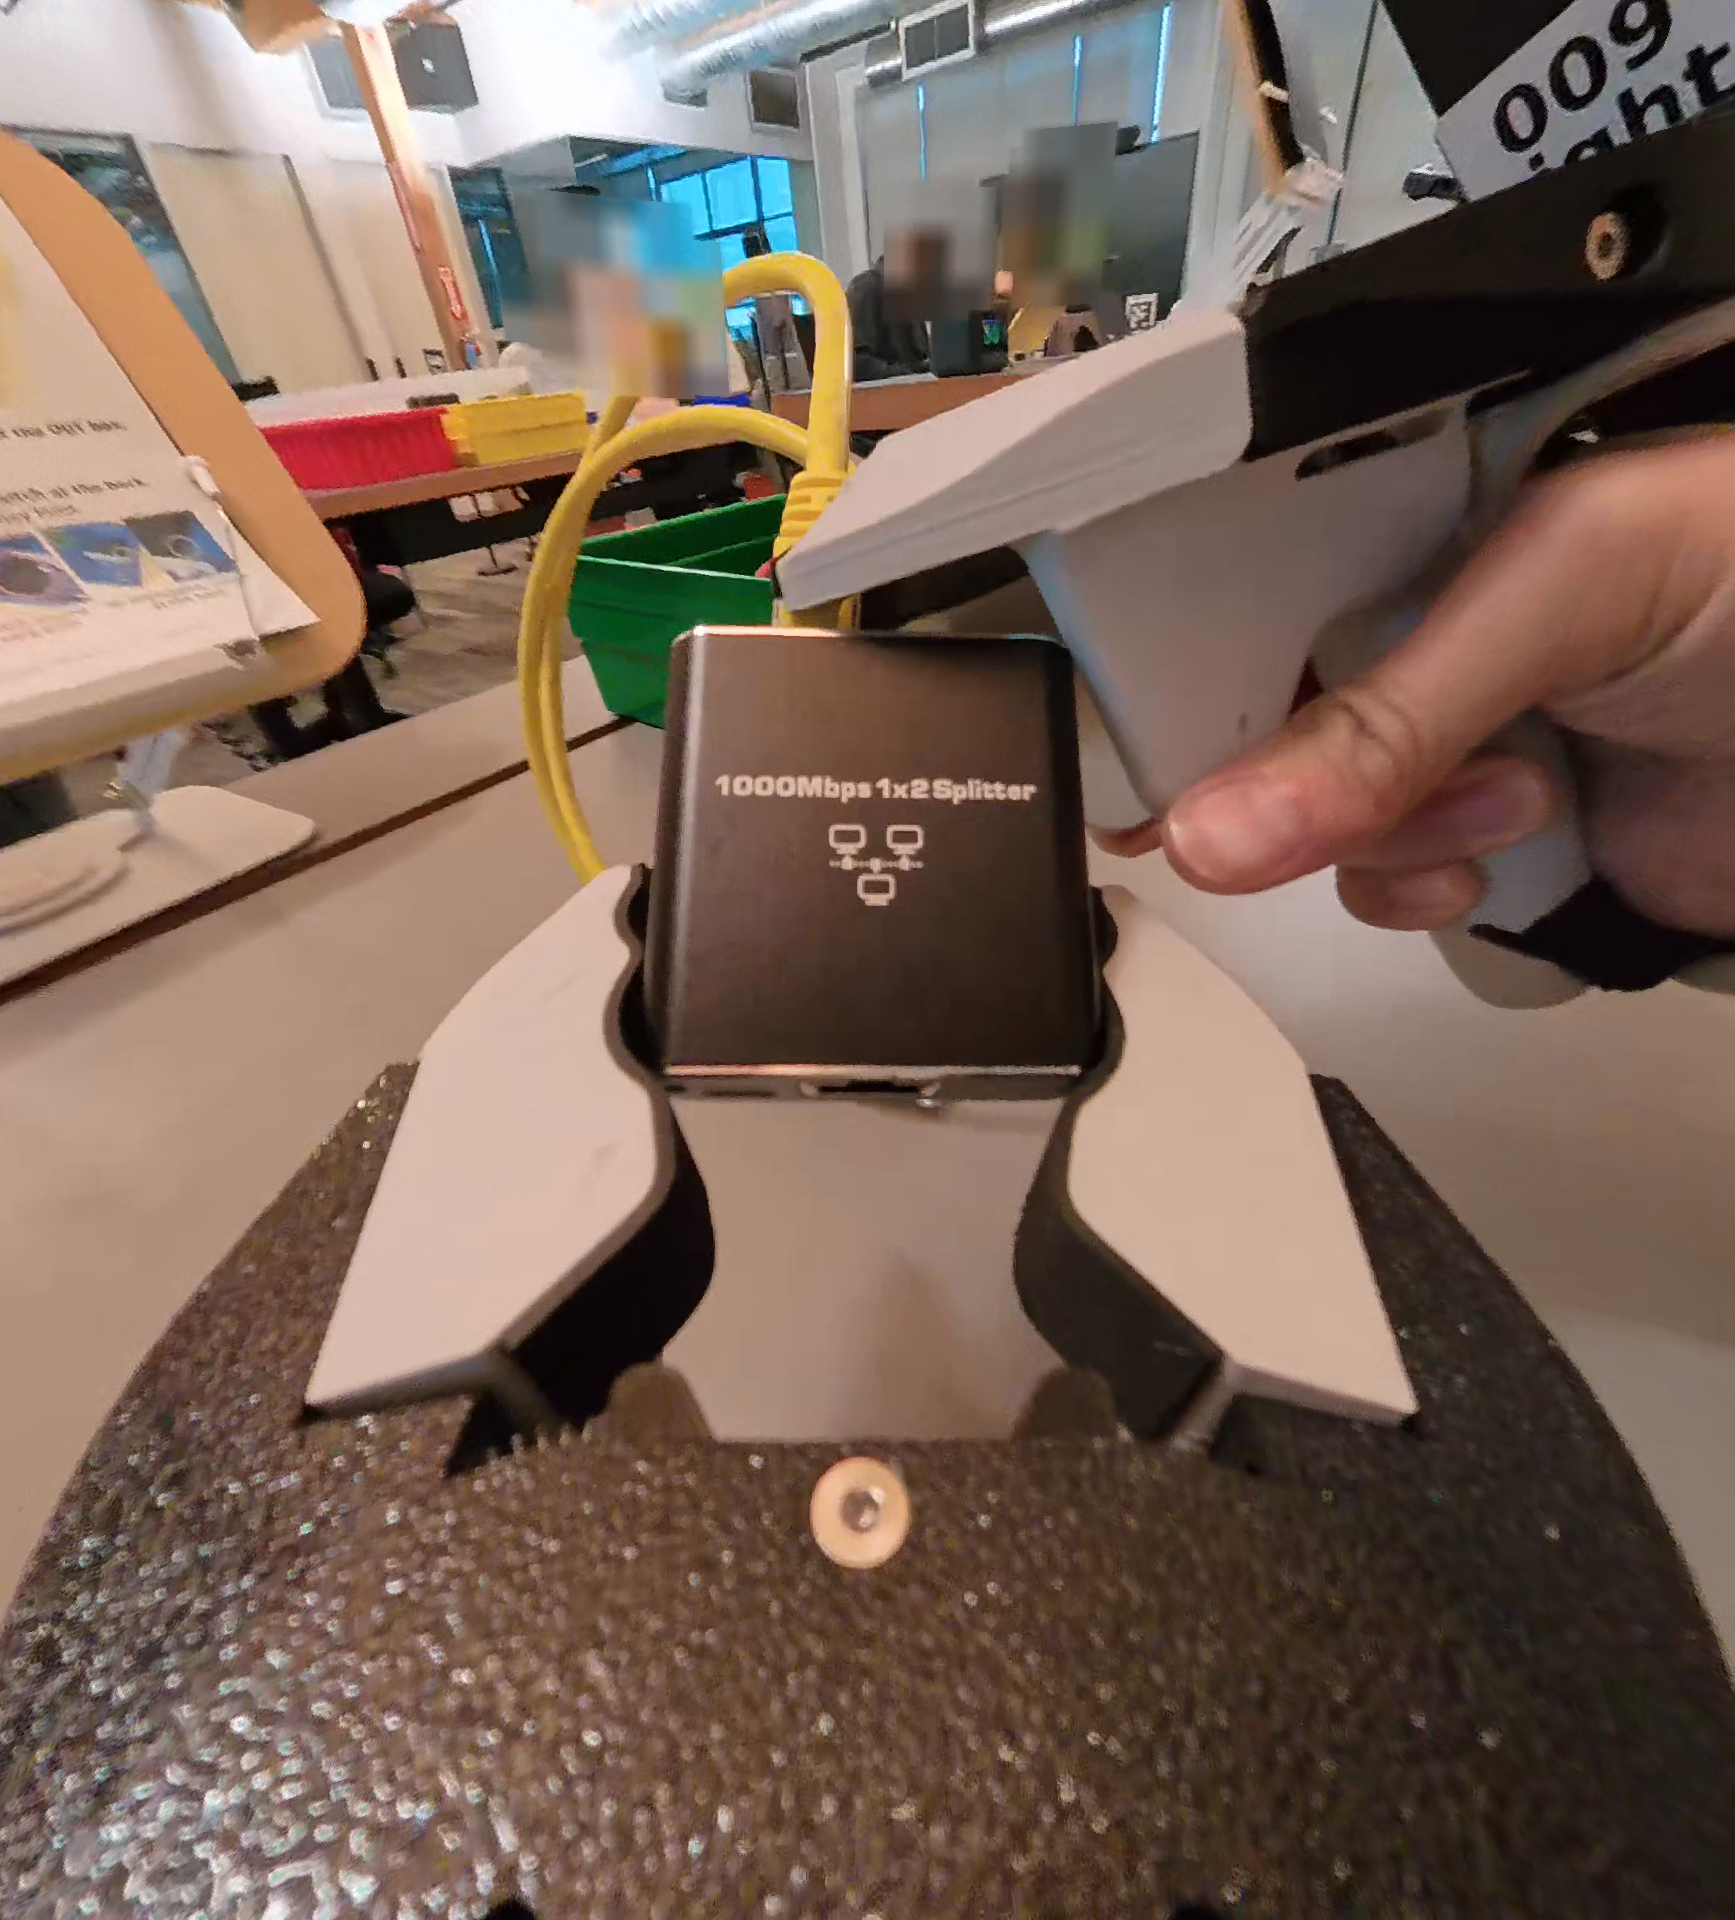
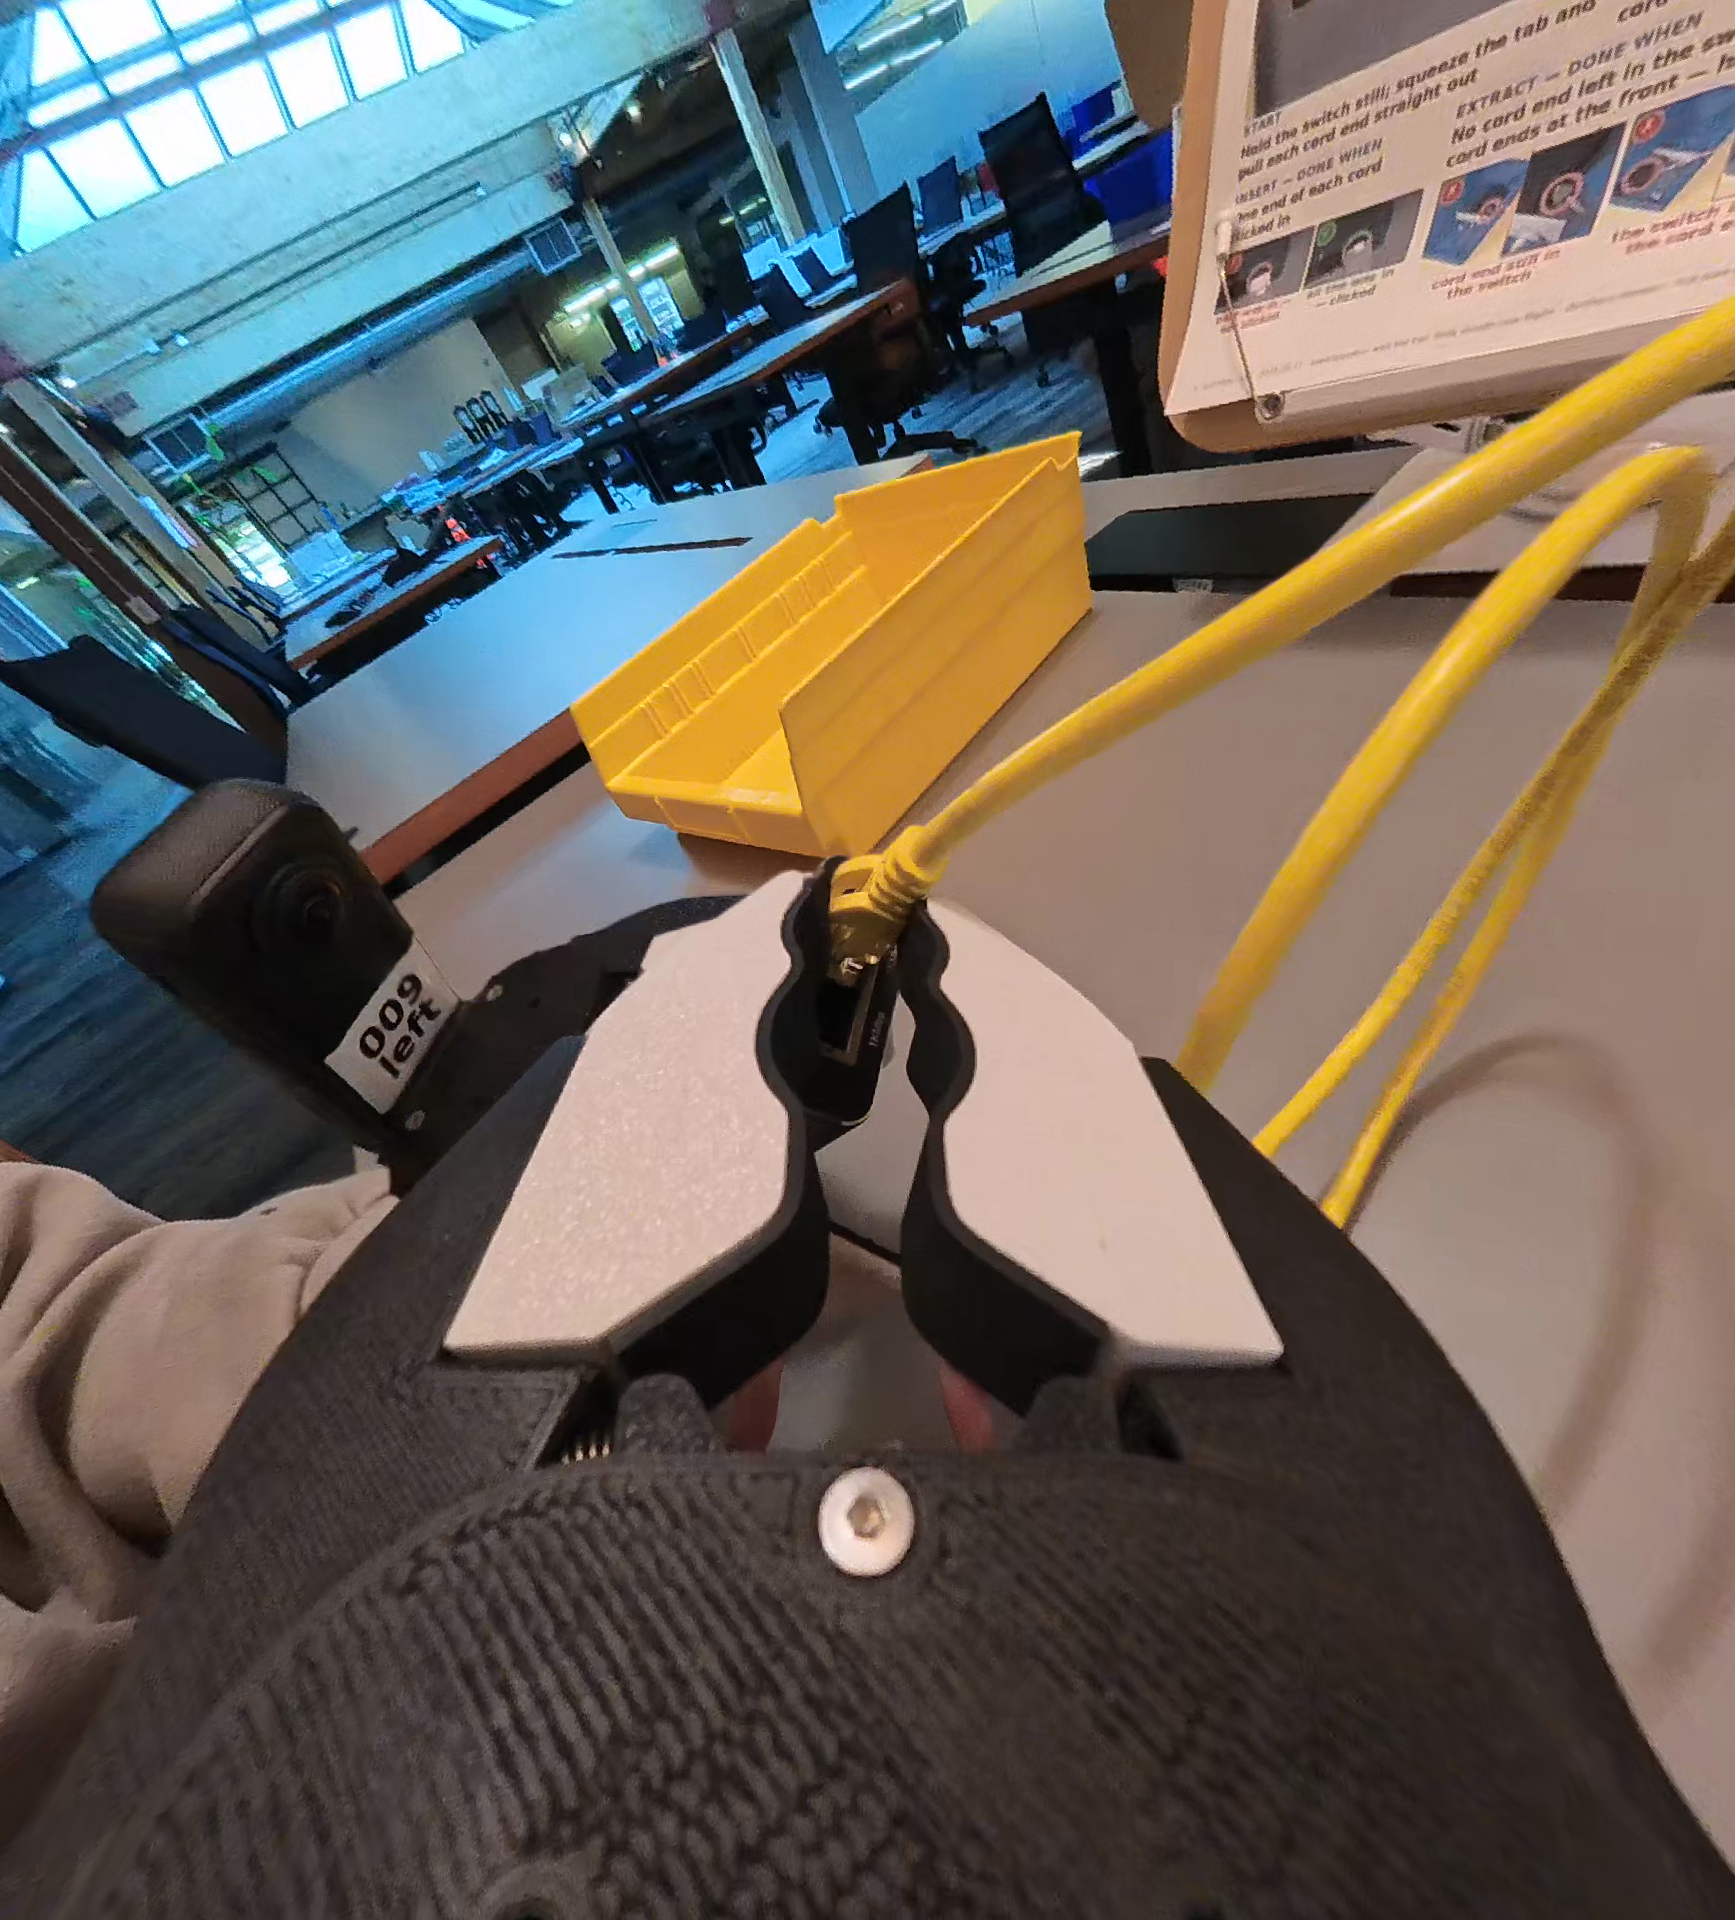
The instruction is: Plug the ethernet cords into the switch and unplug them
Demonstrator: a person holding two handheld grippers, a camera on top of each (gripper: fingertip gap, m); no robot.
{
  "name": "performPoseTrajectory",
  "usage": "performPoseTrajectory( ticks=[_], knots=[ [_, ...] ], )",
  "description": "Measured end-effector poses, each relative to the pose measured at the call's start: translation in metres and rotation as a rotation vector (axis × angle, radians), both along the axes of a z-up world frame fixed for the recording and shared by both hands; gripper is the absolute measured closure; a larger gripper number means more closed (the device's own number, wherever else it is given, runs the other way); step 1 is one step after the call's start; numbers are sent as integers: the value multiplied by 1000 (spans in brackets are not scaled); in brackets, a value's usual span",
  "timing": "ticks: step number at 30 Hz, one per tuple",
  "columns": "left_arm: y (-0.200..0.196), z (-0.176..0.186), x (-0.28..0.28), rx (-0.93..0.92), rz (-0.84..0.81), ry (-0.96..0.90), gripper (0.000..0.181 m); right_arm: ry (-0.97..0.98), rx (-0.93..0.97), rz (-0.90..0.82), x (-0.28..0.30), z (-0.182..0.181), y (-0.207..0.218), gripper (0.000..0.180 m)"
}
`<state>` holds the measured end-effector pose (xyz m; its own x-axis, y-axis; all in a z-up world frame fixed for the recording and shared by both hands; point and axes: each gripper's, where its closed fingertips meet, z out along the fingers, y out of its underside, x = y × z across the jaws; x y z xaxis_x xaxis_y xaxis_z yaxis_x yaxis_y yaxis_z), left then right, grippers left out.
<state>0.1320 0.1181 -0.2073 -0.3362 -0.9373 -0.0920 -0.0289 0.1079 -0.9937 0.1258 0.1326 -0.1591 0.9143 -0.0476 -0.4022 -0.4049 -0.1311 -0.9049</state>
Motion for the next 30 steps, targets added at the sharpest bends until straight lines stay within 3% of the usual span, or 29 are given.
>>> performPoseTrajectory(
  ticks=[5,16,20,24,30],
  knots=[
    [11,6,-2,202,101,-72,106,10,37,27,-6,6,1,164],
    [-1,4,-3,13,-12,-33,106,-122,-66,15,-5,6,-2,163],
    [0,7,-3,36,6,-42,106,-110,-46,27,-6,8,-1,164],
    [8,8,-2,175,85,-74,106,-88,-22,43,-8,9,-1,163],
    [-1,12,-3,83,26,-74,106,-50,-34,41,-9,12,-2,164]
  ],
)
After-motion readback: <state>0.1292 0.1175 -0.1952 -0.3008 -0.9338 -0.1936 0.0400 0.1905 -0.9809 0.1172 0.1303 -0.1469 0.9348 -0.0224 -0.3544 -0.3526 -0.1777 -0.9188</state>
